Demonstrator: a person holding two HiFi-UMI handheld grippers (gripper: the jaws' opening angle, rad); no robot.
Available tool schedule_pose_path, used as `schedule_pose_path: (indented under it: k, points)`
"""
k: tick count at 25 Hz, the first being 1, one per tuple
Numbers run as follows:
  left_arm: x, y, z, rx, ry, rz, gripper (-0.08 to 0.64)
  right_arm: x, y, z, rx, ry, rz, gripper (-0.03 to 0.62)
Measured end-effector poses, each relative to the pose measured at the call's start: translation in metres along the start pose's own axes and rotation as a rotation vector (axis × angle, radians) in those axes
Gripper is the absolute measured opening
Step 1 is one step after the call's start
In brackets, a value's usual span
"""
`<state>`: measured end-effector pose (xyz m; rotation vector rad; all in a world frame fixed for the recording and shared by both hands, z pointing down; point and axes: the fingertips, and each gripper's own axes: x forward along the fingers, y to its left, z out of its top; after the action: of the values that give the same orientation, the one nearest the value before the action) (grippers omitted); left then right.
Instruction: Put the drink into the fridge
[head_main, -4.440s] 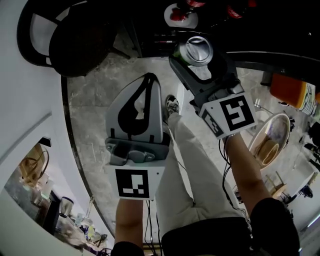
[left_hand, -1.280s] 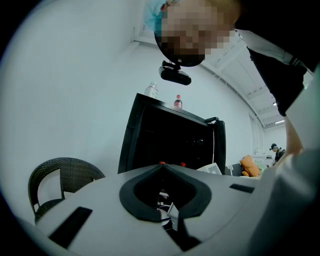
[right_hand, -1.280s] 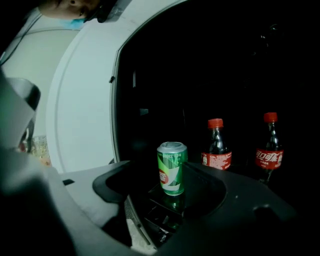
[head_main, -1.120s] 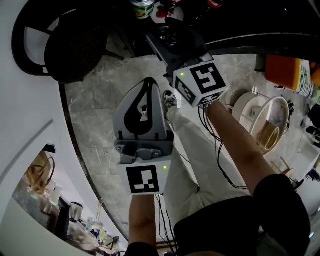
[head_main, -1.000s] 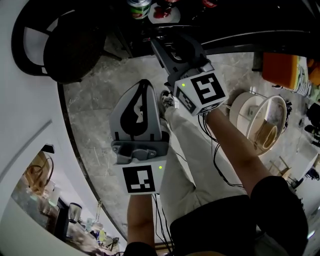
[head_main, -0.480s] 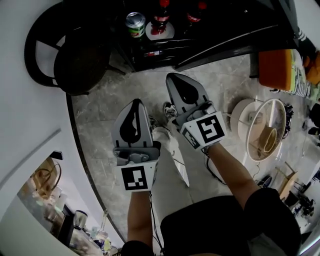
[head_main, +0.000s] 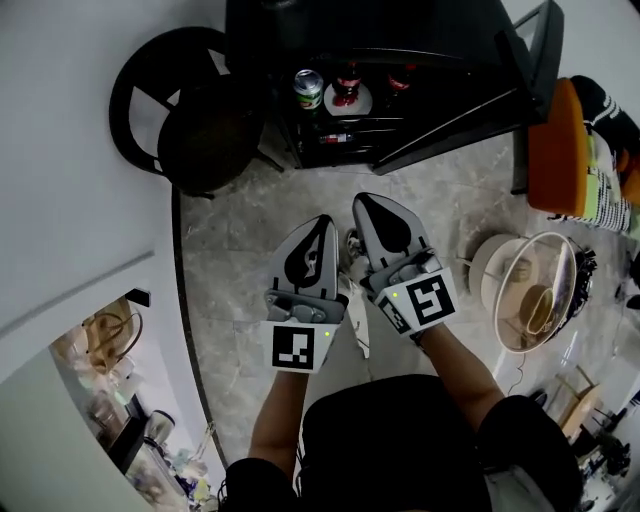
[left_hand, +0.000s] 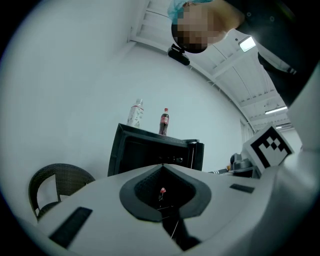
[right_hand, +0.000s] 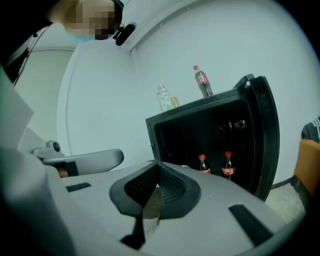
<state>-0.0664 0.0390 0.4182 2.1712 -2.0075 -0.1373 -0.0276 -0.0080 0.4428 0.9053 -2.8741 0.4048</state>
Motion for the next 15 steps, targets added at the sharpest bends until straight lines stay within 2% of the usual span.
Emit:
schedule_pose_path:
  k: [4, 10, 15]
  points:
    - [-0.009, 0.001, 0.037, -0.009, -0.039, 0.027, 0.009, -0.013, 0.010, 0.041, -0.005, -0.046, -0.002, 0.014]
    - [-0.026, -0.001, 0.084, 0.021, -0.071, 0.061, 0.009, -0.026, 0.034, 0.098, 0.012, -0.104, 0.004, 0.014]
    - [-0.043, -0.016, 0.123, 0.034, -0.095, 0.056, 0.009, -0.036, 0.070, 0.144, -0.009, -0.149, 0.056, 0.014]
